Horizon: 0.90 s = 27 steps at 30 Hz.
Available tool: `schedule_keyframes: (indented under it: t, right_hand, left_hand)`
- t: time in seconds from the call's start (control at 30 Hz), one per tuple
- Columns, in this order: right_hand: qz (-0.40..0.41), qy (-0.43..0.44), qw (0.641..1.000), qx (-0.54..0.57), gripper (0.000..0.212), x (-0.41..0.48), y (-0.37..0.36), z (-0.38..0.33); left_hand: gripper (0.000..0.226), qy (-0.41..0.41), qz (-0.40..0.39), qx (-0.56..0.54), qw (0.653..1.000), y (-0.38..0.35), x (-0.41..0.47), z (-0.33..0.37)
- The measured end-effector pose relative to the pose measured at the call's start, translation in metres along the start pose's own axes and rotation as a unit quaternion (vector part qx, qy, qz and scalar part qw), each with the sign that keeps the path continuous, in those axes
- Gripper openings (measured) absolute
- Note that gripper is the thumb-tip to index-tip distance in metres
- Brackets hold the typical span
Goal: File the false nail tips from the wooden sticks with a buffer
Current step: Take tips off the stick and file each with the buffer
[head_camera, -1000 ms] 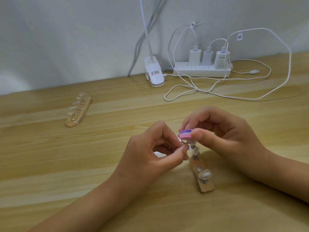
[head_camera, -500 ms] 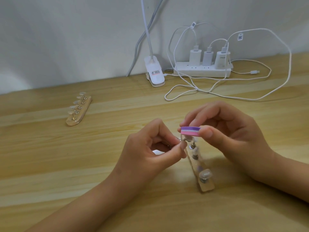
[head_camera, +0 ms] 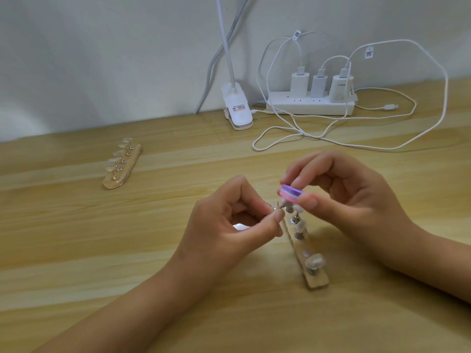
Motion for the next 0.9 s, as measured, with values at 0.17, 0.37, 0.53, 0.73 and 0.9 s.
schedule_keyframes:
  t: [0.17,0.37,0.53,0.73,0.9]
  right_hand:
    - [-0.003,-0.009,1.000,-0.001,0.035,0.0003,0.0003,0.0022]
    - [-0.003,-0.007,1.000,0.013,0.037,-0.0006,0.0002,0.0014]
    - [0.016,0.014,1.000,0.011,0.028,0.0018,0.0047,0.0004]
    - [-0.010,-0.013,1.000,-0.009,0.031,0.0026,0.0025,0.0054]
    - [-0.017,0.006,0.999,-0.032,0.026,0.0031,0.0016,0.0045]
  left_hand:
    - [0.019,-0.003,0.000,-0.006,1.000,0.0001,0.0005,-0.0010]
    - [0.018,0.019,-0.001,-0.047,0.999,0.0000,0.0028,-0.0007]
    - [0.012,0.028,-0.022,-0.065,0.997,-0.0032,0.0063,-0.0037]
    - [0.005,0.023,-0.023,-0.082,0.996,-0.0044,0.0049,-0.0035]
    - [0.008,0.017,-0.021,-0.074,0.997,-0.0058,0.0046,-0.0018]
Point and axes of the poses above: each hand's wrist, its own x-axis towards the middle knuckle, its own y-axis out of the back of the hand, z = x × y, the point moved 4 cm from there along x, towards the middle knuckle, and after that the axes turned 13 degrees about x, right-handed, at the moved point
